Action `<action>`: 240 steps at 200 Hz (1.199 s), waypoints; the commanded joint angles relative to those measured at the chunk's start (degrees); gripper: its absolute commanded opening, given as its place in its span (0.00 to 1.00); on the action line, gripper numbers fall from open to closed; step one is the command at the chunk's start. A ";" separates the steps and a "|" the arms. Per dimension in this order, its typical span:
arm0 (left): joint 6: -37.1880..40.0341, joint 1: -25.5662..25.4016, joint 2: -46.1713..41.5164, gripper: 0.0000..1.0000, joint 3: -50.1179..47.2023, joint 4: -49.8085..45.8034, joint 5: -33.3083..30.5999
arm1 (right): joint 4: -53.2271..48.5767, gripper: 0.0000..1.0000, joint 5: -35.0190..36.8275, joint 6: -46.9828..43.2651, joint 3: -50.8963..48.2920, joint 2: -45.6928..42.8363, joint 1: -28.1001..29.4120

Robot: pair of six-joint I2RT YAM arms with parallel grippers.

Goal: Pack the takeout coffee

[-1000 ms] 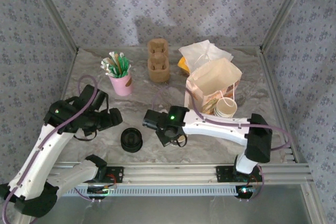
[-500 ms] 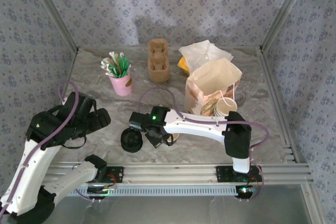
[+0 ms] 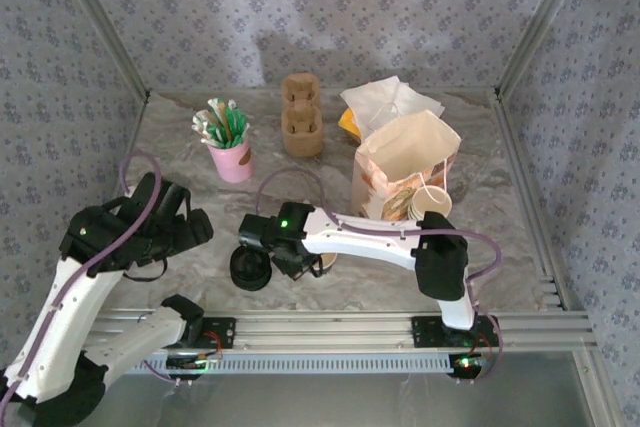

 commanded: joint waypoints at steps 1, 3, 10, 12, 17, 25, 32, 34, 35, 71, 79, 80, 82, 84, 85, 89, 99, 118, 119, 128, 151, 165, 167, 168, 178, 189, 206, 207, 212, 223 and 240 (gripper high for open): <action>1.52 0.28 0.66 0.92 -0.32 -2.74 0.75 | -2.69 0.24 1.05 0.09 1.58 -0.92 0.51; 1.66 0.25 0.71 0.91 -0.29 -2.78 0.81 | -2.70 0.24 1.04 0.10 1.58 -1.08 0.51; 2.01 0.29 0.97 0.91 -0.50 -2.96 1.01 | -2.85 0.26 1.07 0.22 1.49 -1.52 0.51; 2.11 0.32 1.06 0.91 -0.49 -2.97 1.14 | -2.89 0.27 1.19 0.27 1.49 -1.69 0.51; 2.61 0.31 1.31 0.91 -0.55 -3.02 1.41 | -2.96 0.29 1.27 0.42 1.56 -2.06 0.51; 3.35 0.25 1.87 0.90 -0.76 -2.99 2.09 | -3.18 0.30 1.42 0.67 1.66 -2.82 0.49; 4.08 0.24 2.49 0.88 -0.96 -2.93 2.78 | -3.36 0.30 1.68 0.93 1.83 -3.65 0.51; 4.32 0.29 2.71 0.88 -0.98 -2.96 2.97 | -3.43 0.30 1.70 0.97 1.91 -3.91 0.51; 4.37 0.26 2.75 0.88 -1.03 -2.97 3.10 | -3.43 0.30 1.76 1.02 1.92 -4.03 0.51; 7.10 -0.01 6.28 0.84 -2.21 -2.40 5.86 | -1.87 0.36 0.07 2.77 2.71 -10.56 -1.28; 7.07 -0.11 6.60 0.84 -2.13 -2.44 5.65 | -1.08 0.37 -1.39 2.96 3.05 -11.84 -1.97; 7.02 -0.06 6.58 0.84 -2.13 -2.40 5.59 | -0.98 0.37 -1.54 2.98 3.11 -11.95 -2.00; 7.06 -0.08 6.59 0.84 -2.13 -2.37 5.56 | -0.64 0.38 -1.90 2.93 3.15 -12.21 -2.14; 6.93 -0.06 6.59 0.84 -2.09 -2.36 5.42 | -0.49 0.38 -2.27 2.99 3.27 -12.40 -2.28; 6.91 -0.04 6.58 0.84 -2.07 -2.36 5.34 | -0.29 0.38 -2.38 3.04 3.35 -12.49 -2.34; 6.54 -0.10 6.50 0.84 -1.89 -2.47 4.88 | 0.28 0.39 -3.15 3.13 3.61 -12.76 -2.54; 4.83 -0.11 5.86 0.85 -1.11 -3.02 2.93 | 1.39 0.41 -4.97 3.59 4.21 -12.83 -2.87; 0.93 -0.10 3.39 0.85 0.87 -4.38 -2.20 | 4.42 0.44 -9.89 4.71 5.26 -11.17 -3.66; 0.79 -0.06 3.31 0.85 0.99 -4.42 -2.47 | 4.54 0.44 -10.10 4.74 5.35 -10.95 -3.68; -0.49 -0.06 1.91 0.86 1.88 -4.87 -4.27 | 5.70 0.46 -12.55 5.18 6.18 -8.97 -3.92; -2.50 -0.08 -0.95 0.88 2.71 -5.91 -6.60 | 4.65 0.49 -16.49 5.20 11.08 -2.25 -4.06; -2.91 0.03 -2.00 0.91 2.13 -6.21 -6.37 | 2.16 0.52 -17.38 5.15 14.05 1.69 -4.15; -2.94 0.06 -2.13 0.91 1.92 -6.22 -6.24 | 1.97 0.52 -17.50 5.17 14.48 2.06 -4.10; -2.95 0.02 -2.18 0.91 1.83 -6.22 -6.21 | 1.77 0.53 -17.51 5.19 14.66 2.34 -4.08; -3.24 -0.01 -2.93 0.93 0.69 -5.92 -5.59 | 0.94 0.54 -18.20 5.12 16.05 4.38 -4.20; -3.56 0.00 -3.81 0.95 -0.70 -5.35 -4.98 | 0.91 0.55 -19.26 5.12 16.87 6.09 -4.23; -3.74 0.02 -4.81 0.97 -2.27 -4.24 -4.33 | 0.15 0.56 -20.14 5.16 18.48 8.45 -4.24; -3.74 0.04 -4.88 0.97 -2.33 -4.22 -4.28 | 0.12 0.56 -20.15 5.18 18.60 8.61 -4.24; -3.70 -0.02 -5.02 0.98 -2.43 -4.04 -4.24 | -0.24 0.56 -20.15 5.12 19.00 9.16 -4.24; -3.37 0.00 -5.12 0.99 -2.66 -3.69 -4.17 | -0.60 0.56 -20.29 5.16 19.71 10.35 -4.34; -2.51 0.01 -4.96 1.00 -2.75 -3.16 -4.23 | -0.87 0.55 -20.51 5.13 20.51 11.64 -4.59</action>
